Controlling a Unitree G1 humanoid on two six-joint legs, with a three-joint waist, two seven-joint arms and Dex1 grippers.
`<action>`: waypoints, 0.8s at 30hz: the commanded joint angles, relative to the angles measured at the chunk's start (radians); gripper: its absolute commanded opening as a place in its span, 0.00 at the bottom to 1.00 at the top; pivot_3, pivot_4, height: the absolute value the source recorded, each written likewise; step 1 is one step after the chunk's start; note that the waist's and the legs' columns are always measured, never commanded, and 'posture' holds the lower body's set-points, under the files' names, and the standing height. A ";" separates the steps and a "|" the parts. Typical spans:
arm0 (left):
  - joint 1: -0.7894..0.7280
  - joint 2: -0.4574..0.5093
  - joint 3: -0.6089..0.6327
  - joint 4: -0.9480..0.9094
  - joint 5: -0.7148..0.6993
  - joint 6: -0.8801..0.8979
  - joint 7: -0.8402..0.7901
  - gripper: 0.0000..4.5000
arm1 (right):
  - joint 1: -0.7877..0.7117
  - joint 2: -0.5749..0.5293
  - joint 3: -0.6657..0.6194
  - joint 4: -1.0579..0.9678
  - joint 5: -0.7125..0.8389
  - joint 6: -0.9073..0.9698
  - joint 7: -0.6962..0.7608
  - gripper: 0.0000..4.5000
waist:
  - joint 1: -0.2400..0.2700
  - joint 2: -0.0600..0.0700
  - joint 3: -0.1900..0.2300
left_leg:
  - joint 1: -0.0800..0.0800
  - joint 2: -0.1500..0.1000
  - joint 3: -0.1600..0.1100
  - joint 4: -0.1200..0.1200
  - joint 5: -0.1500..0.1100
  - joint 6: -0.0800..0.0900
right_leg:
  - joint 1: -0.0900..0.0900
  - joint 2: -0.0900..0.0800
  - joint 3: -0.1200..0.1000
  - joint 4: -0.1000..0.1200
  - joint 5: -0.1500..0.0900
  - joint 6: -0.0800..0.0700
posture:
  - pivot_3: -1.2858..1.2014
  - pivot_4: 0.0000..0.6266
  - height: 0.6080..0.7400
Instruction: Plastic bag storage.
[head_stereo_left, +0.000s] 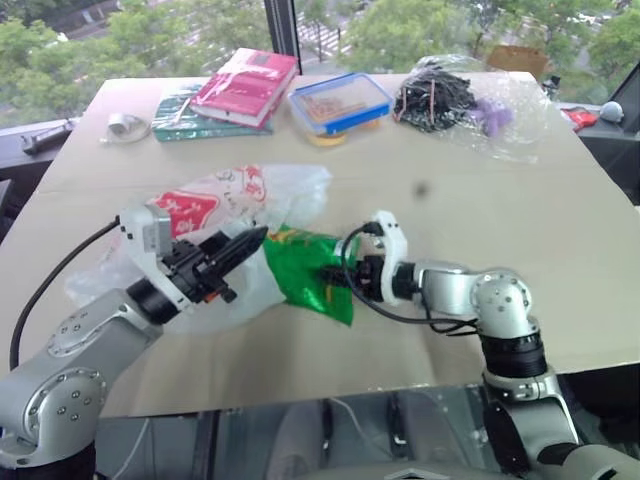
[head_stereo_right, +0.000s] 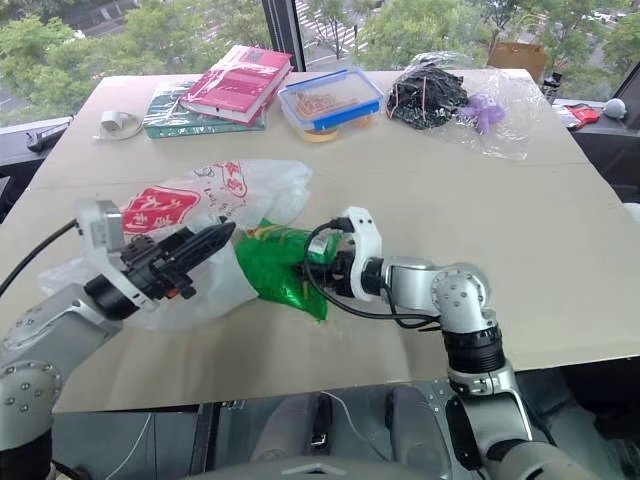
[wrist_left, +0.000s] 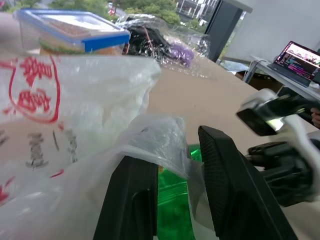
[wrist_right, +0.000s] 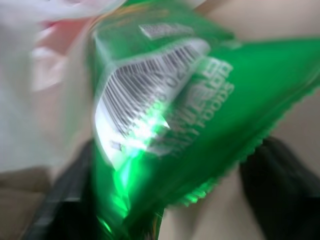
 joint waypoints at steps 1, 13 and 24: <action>-0.027 0.019 0.022 -0.033 -0.109 0.011 -0.018 0.29 | -0.017 -0.014 -0.018 -0.080 -0.029 -0.077 0.081 0.46 | 0.000 0.000 0.000 | 0.000 0.000 0.000 0.000 0.000 0.000 | 0.000 0.000 0.000 0.000 0.000 0.000 | 0.52 0.24 1.00; 0.091 0.193 0.118 -0.102 -0.412 0.069 -0.156 0.29 | -0.078 -0.010 -0.189 -0.063 0.352 0.025 0.056 0.01 | -0.003 0.002 0.000 | 0.002 0.003 0.000 0.000 0.000 0.000 | 0.001 0.001 0.000 0.001 0.000 0.000 | 0.52 0.24 1.00; 0.078 0.241 0.124 -0.152 -0.431 0.054 -0.159 0.29 | -0.270 0.195 -0.062 0.297 0.197 -0.040 0.074 0.01 | -0.010 0.002 0.000 | 0.001 0.001 0.003 0.000 0.000 0.000 | -0.001 0.003 0.003 0.000 0.000 0.000 | 0.52 0.24 1.00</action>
